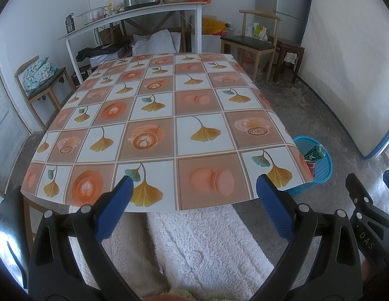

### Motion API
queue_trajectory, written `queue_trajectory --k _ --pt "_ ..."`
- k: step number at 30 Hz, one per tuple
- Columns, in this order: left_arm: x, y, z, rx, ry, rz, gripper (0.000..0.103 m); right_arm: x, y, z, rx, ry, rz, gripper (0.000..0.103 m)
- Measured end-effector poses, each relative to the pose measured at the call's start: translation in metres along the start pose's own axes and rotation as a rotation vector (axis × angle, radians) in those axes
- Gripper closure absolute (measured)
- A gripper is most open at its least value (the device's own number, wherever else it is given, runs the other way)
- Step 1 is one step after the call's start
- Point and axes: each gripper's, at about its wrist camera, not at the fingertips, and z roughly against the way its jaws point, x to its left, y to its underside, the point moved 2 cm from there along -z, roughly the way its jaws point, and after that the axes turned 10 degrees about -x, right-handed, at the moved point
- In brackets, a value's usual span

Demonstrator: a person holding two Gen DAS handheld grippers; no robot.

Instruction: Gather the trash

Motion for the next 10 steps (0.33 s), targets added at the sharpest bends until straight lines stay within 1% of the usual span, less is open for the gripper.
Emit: queue_trajectory --k 10 --pt "0.0006 0.0005 0.0001 0.001 0.0 0.0 0.009 0.0 0.0002 -0.0001 -0.001 0.0 0.0 0.007"
